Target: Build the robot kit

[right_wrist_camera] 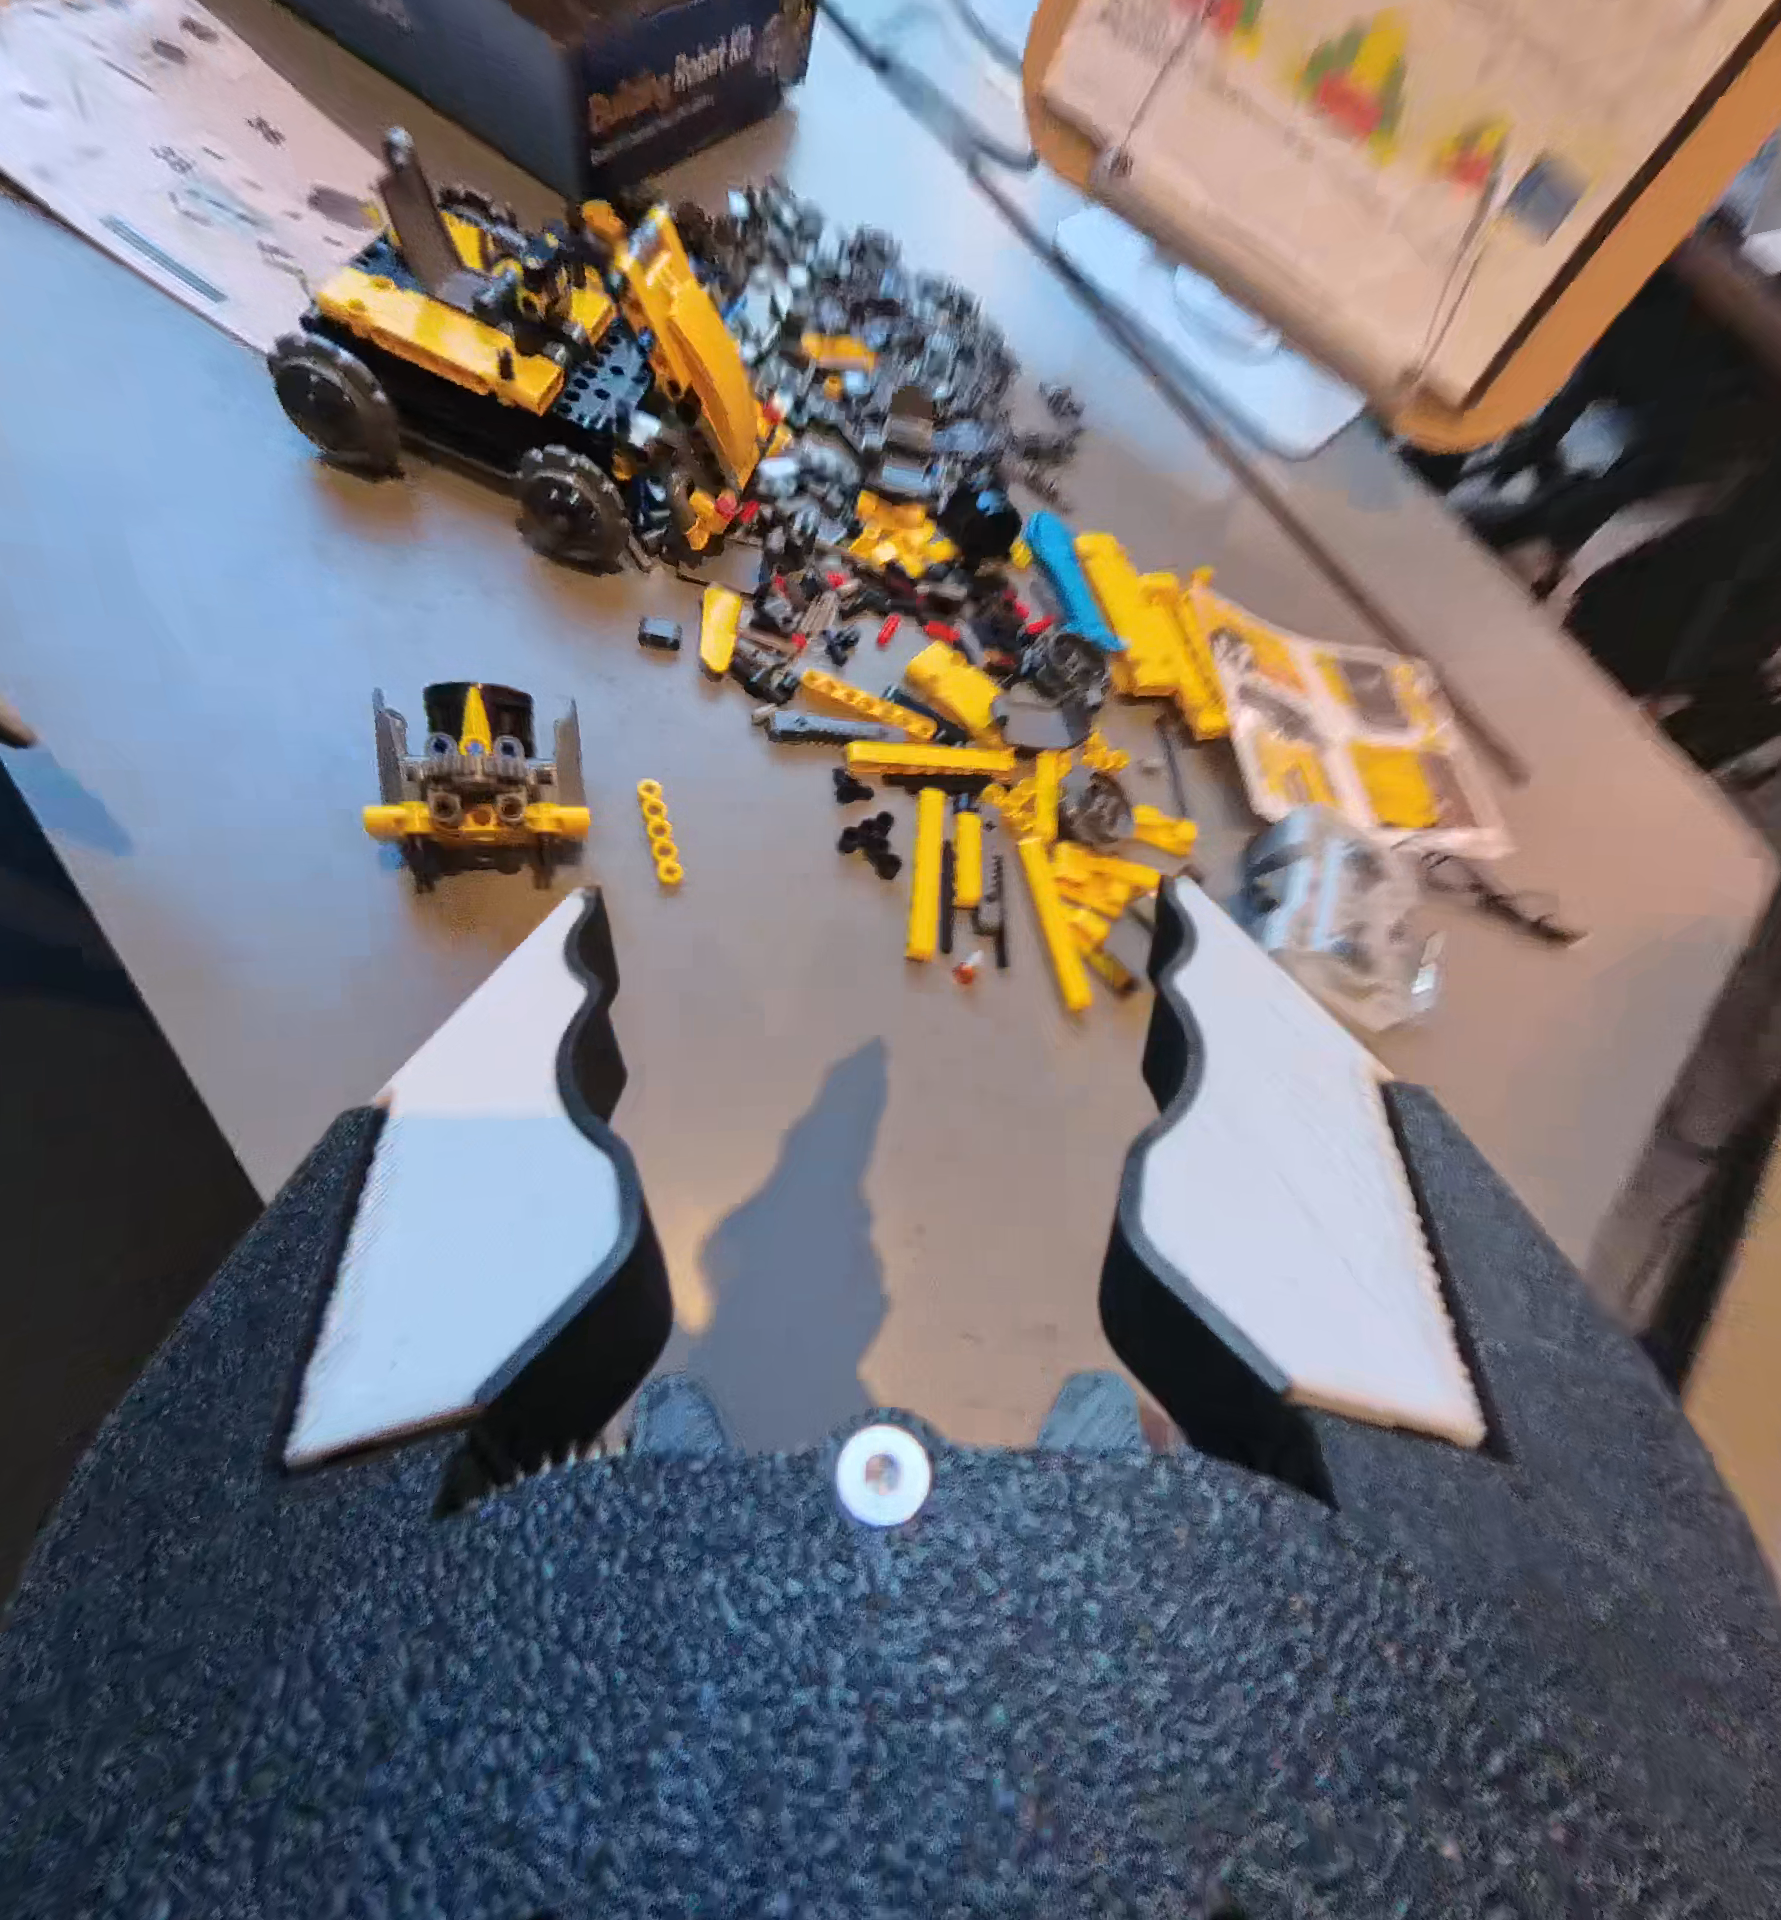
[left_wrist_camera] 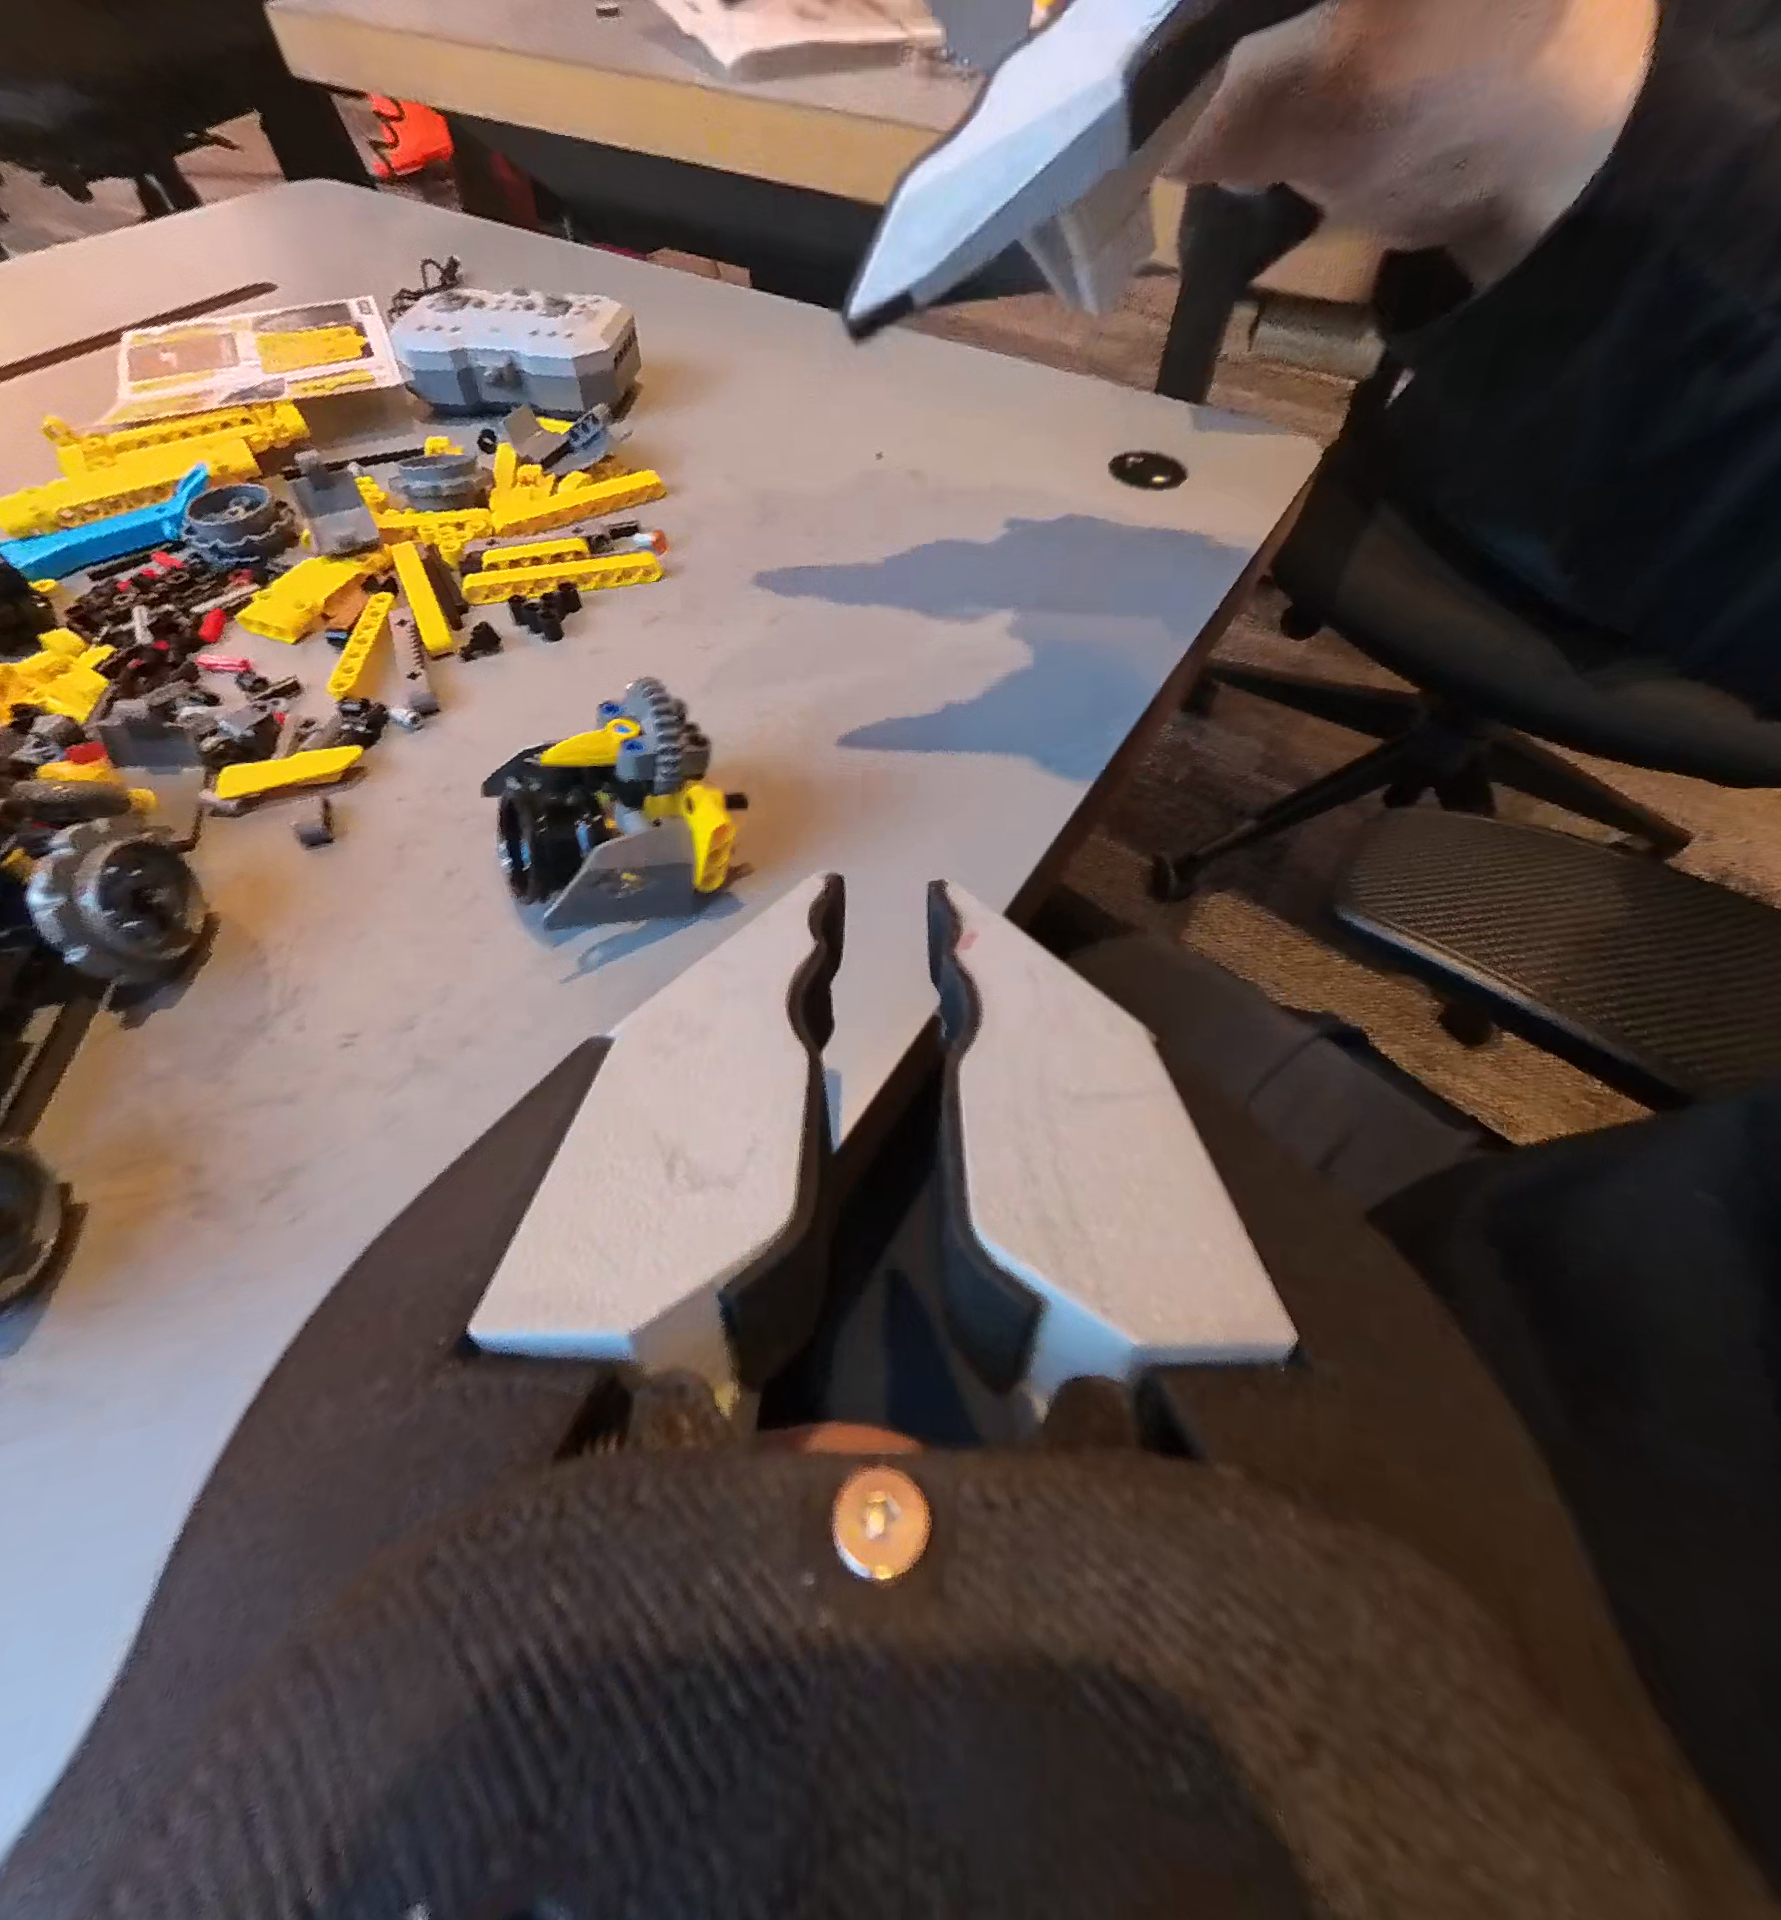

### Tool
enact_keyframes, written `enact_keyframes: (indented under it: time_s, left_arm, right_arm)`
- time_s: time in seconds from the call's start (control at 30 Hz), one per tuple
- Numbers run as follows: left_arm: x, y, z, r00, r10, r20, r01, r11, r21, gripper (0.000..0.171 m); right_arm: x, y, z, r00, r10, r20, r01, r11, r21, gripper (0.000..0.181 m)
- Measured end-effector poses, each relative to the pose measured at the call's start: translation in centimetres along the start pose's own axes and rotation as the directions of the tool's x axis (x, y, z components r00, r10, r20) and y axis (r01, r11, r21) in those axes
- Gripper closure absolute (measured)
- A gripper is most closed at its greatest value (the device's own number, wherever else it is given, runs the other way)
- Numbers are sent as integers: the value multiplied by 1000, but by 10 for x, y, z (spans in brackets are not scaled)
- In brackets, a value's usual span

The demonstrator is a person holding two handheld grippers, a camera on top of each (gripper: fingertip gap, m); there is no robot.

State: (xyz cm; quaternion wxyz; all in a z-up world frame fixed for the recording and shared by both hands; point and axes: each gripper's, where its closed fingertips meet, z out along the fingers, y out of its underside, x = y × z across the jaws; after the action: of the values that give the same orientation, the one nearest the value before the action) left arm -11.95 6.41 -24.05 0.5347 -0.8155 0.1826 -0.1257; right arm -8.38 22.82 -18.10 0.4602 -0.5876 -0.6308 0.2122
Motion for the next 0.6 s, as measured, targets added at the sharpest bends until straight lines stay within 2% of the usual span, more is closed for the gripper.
enact_keyframes:
  time_s: [0.07,0.17,0.27,0.33,0.4,0.47,0.6]
  left_arm:
    - [10,-4,6,1000,4,-4,-4,1000,3,159]
    - [26,-8,13,1000,9,-4,-9,1000,9,159]
    - [45,-8,19,1000,-6,-17,6,1000,3,159]
    - [59,-6,23,1000,-11,-26,11,1000,-6,159]
    - [73,-2,26,999,-11,-33,10,1000,-20,159]
    - [88,2,29,999,-18,-42,16,999,-33,159]
    - [117,7,32,998,-27,-61,25,999,-42,159]
  right_arm:
    - [5,-10,-23,998,-66,-22,68,992,102,81]
    - [1,-10,-56,995,-83,48,73,982,175,87]
    - [3,22,-73,990,16,138,-24,998,57,87]
    - [16,49,-82,990,73,118,-70,997,-26,83]
    - [31,69,-91,992,105,76,-101,993,-53,81]
    - [38,80,-101,980,174,93,-168,984,-61,81]
    - [23,99,-110,900,342,271,-318,939,-130,80]
